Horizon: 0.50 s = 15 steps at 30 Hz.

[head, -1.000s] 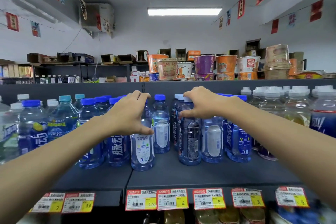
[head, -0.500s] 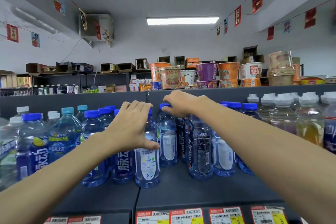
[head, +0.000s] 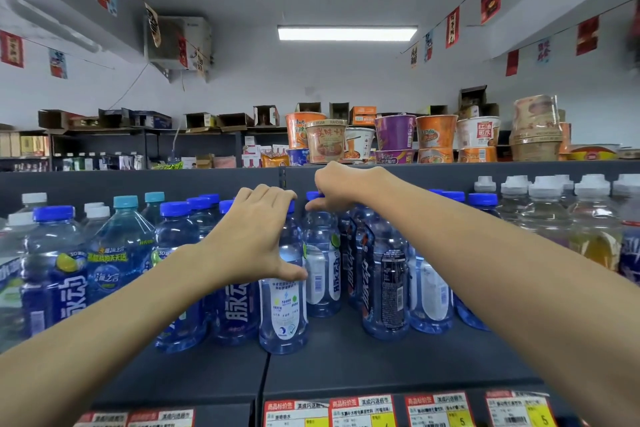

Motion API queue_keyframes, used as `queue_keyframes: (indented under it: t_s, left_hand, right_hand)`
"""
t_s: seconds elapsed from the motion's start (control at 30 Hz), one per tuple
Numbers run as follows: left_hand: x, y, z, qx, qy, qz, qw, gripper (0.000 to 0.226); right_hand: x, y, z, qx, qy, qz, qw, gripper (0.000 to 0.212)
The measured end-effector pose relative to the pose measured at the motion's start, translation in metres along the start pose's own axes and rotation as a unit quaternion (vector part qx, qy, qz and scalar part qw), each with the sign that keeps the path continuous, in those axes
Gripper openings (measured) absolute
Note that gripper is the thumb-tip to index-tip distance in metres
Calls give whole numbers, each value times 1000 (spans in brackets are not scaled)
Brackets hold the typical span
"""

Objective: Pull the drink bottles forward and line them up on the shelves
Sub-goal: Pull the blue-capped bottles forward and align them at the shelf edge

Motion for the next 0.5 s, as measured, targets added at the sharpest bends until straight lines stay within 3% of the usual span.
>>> queue_keyframes:
  t_s: [0.13, 0.27, 0.37, 0.5]
  left_hand:
    - [-2, 2, 0, -6, 1, 3, 1000, 113]
    - [-2, 1, 0, -9, 5, 1, 1000, 115]
    - [0, 0, -1, -3, 9, 1, 1000, 112]
    - [-1, 2, 0, -4, 9, -5, 1000, 112]
  right_hand:
    - [-1, -9, 1, 116, 29, 13, 993, 35]
    - [1, -8, 2, 72, -6, 4, 997, 66]
    - [3, 3, -1, -12, -16, -13, 1000, 69]
    - [4, 6, 0, 0, 17, -18, 1000, 70]
Point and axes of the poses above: each hand's wrist, its own x-axis towards the middle knuckle, its own z-axis out of the back of the hand, y = z × x, the point moved 4 cm from there along x, towards the middle knuckle, and after that the axes turned 2 degrees about y, right-handed, at the moved point
